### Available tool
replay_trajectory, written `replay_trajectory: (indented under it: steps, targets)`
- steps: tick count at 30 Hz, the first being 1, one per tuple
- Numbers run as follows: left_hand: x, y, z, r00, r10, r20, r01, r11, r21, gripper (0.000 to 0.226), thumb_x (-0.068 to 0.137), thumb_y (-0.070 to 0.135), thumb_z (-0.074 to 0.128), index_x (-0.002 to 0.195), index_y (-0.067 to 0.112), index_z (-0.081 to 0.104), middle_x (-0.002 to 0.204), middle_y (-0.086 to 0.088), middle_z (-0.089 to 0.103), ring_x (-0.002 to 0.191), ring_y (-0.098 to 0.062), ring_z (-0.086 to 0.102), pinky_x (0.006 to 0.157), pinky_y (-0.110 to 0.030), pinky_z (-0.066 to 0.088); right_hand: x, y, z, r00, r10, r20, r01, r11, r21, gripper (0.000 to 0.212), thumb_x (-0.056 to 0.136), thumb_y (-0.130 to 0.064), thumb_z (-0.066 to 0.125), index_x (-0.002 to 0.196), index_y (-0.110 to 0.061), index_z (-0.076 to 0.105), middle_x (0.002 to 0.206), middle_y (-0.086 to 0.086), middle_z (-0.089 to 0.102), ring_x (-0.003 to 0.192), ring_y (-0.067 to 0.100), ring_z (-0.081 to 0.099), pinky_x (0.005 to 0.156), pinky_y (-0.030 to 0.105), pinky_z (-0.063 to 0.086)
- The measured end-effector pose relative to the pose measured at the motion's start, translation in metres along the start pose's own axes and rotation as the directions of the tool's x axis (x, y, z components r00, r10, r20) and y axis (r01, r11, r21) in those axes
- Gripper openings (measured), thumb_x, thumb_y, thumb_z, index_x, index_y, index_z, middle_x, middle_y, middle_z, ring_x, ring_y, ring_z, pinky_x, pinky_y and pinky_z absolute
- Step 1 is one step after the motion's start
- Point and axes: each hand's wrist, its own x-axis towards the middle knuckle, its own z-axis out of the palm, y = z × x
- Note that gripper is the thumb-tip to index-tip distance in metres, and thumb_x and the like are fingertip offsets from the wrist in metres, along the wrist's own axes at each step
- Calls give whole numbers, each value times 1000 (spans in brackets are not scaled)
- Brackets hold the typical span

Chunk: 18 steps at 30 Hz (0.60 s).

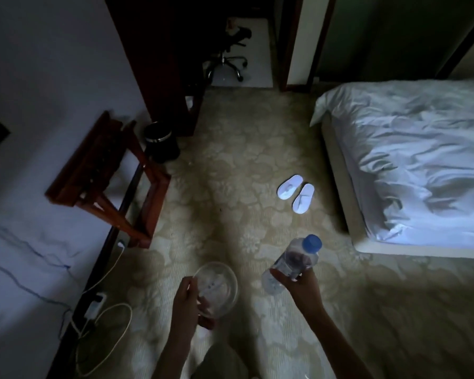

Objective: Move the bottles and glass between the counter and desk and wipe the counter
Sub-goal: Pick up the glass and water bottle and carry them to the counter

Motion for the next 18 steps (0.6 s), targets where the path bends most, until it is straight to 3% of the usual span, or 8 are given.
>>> replay_trajectory:
  steps: [2,6,8,10,13,15,18]
  targets:
    - [38,22,11,1000,-8,-3,8,1000,17,25,102,33,42,92,18,60,77,-24,61,61,-41,64,59,-59,55,36,-1,8,1000,27,-10,-27,1000,12,75,54,-69,78,97,-9,65,85,7,74,79,19,73,74,41,60]
    - [129,68,34,999,-37,10,37,999,-31,26,103,30,40,97,11,57,68,-23,57,38,-33,58,40,-34,52,119,-11,28,997,71,-17,-71,997,-10,65,56,-62,80,98,-16,64,87,1,74,81,13,72,76,38,61]
    - [180,93,45,999,-41,16,42,998,-38,27,103,30,40,99,9,57,68,-22,57,40,-33,59,39,-32,51,167,-26,37,998,65,-12,-65,998,-22,46,61,-45,84,96,-25,61,83,-2,73,80,3,70,76,33,60]
    - [236,125,56,997,-68,21,69,997,-39,27,103,32,40,104,11,56,70,-21,58,46,-34,61,42,-34,53,221,-50,41,999,51,-7,-51,996,-67,41,66,-32,86,96,-30,58,84,-7,71,82,-5,68,78,29,59]
    - [310,183,70,997,-60,40,61,998,-23,27,103,33,40,110,14,57,74,-19,61,53,-34,62,48,-37,55,305,-104,40,1000,21,-18,-23,993,-118,60,57,-66,77,101,-31,57,94,-9,70,87,0,68,79,29,58]
    - [357,229,81,999,-26,40,26,1000,-1,28,103,32,39,114,13,56,86,-21,63,60,-37,64,46,-35,53,363,-137,38,999,-11,-33,7,991,-137,47,63,-49,82,99,-34,55,95,-7,69,87,6,68,78,28,57]
    - [421,297,99,998,-2,55,1,1000,20,29,103,33,38,116,13,54,96,-26,62,59,-38,64,43,-34,53,439,-178,33,995,3,-96,-13,994,-105,44,69,-25,85,105,-21,60,95,-4,71,87,11,69,79,29,56]
